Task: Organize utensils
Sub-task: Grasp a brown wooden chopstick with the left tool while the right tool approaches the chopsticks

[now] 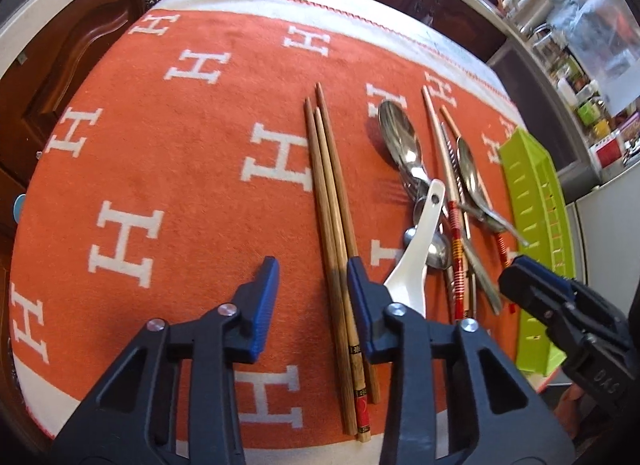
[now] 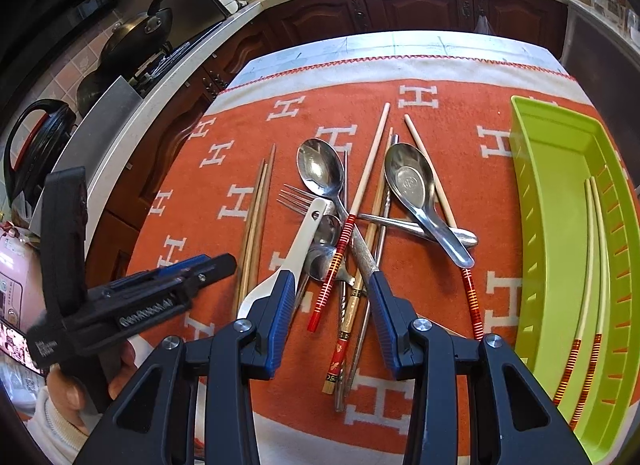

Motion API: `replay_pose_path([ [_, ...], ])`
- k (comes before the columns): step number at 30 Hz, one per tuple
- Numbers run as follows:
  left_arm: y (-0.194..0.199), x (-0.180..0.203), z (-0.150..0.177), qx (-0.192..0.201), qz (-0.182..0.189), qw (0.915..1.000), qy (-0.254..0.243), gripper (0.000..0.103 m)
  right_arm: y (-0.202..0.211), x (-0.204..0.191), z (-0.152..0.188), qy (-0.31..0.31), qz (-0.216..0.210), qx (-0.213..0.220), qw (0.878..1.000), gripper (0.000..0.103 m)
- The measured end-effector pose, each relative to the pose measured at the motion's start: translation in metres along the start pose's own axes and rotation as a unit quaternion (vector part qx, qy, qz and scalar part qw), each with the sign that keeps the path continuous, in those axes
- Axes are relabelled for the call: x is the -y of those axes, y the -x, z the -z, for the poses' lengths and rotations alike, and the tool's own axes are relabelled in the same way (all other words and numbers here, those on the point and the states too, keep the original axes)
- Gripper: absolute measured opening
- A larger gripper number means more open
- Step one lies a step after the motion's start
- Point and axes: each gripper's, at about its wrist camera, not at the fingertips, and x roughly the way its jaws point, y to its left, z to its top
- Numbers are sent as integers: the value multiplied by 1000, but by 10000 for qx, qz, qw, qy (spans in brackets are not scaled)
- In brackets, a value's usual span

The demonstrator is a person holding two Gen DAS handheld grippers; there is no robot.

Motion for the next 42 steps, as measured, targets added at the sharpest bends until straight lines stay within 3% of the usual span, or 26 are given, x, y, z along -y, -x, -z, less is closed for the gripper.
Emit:
replay_pose_path([
  [9, 0, 7, 5, 166, -462, 9987, -152, 26, -4, 4, 1, -75, -17, -19, 10000, 39],
  [14, -2, 18, 11, 171, -986, 9938, -493, 26, -5, 1, 4, -45, -43, -36, 10000, 39],
  [22, 10, 5, 9, 307, -610, 9977, -13, 26, 0, 2, 8, -76, -28, 26, 10000, 39],
  [29, 6, 17, 10, 209, -544, 9980, -233, 26, 0, 3, 11, -90, -90, -13, 9999, 39],
  [42, -7, 35, 13, 265, -1146, 9908, -664, 23, 3, 9, 14, -151, -110, 6, 9998, 39],
])
